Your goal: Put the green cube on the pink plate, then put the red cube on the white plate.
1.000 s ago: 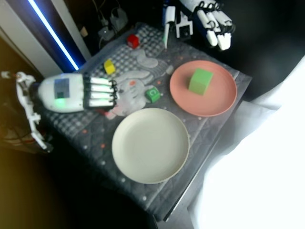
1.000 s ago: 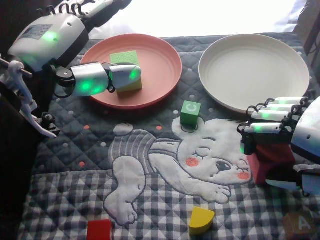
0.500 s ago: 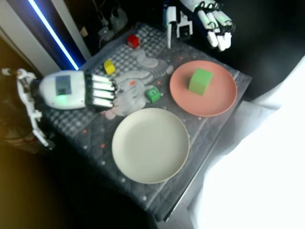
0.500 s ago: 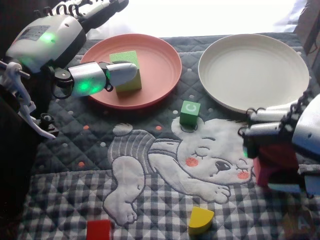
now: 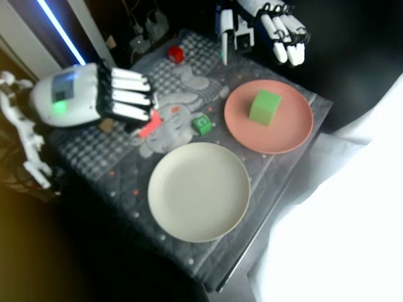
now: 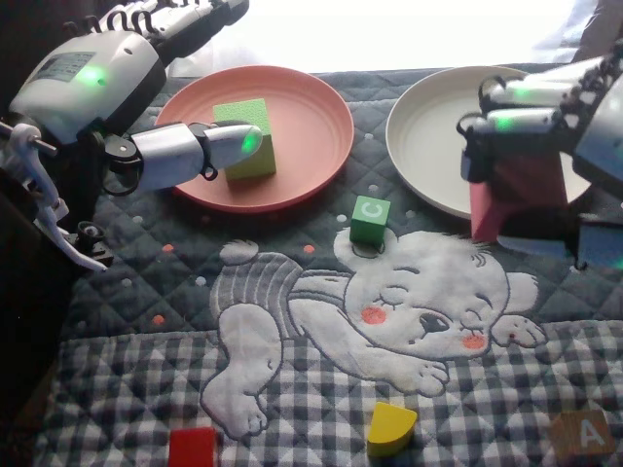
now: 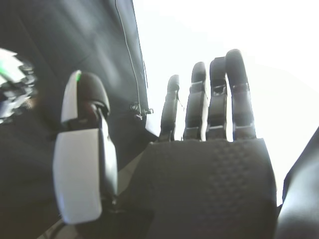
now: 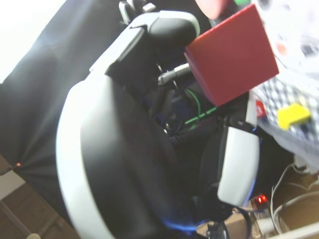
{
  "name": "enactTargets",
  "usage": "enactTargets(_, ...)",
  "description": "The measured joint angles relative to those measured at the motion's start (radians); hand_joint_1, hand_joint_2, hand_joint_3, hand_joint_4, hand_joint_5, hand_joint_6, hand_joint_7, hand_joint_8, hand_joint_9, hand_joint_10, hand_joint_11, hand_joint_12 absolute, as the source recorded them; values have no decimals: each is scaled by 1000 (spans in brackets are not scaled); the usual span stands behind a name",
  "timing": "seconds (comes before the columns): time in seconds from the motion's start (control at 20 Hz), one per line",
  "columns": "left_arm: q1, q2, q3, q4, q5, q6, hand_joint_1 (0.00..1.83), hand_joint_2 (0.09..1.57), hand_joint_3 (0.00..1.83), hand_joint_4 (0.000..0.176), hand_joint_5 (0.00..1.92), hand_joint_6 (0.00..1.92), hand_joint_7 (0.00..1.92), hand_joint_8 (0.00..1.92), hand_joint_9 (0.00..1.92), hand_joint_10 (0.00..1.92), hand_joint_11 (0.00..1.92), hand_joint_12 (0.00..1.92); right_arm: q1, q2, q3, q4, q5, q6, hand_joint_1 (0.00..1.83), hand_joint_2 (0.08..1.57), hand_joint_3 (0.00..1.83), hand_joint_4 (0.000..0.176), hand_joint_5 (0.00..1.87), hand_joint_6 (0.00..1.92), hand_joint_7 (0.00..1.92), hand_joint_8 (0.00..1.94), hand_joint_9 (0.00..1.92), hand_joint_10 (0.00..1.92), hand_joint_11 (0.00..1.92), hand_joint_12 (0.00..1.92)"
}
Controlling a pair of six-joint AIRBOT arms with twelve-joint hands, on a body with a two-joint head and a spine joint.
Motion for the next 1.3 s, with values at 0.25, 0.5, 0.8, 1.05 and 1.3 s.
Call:
enactTargets(0.25,-1,2,-14,20,-36,0,500,1108,3,109,203,4,226,6,20,602,0,1536,102,-74,115,-3,98,0,1328,1271,0,0,664,1410,673,1540,645,1609,564,1808)
enactTargets(0.5,-10,6,-23,39,-63,0,522,1096,0,93,223,0,262,3,122,467,0,1524,158,-137,210,-10,233,0,1331,1268,1,0,664,1380,682,1529,633,1659,568,1891)
enactTargets(0.8,-10,6,-23,47,-73,0,478,1109,2,101,229,0,284,1,146,433,0,1514,199,-224,326,-3,388,0,1478,1243,2,0,673,1418,685,1478,645,1519,533,1797)
enactTargets(1.05,-11,6,-23,50,-77,0,486,1135,3,95,245,3,287,4,156,419,0,1419,206,-240,346,-2,427,0,1191,1091,0,0,470,862,411,648,289,831,77,1441)
enactTargets(1.3,-11,6,-27,54,-77,0,483,1137,0,114,250,1,286,0,160,397,0,1435,206,-236,341,-2,437,0,934,924,0,0,84,34,22,13,4,7,0,54)
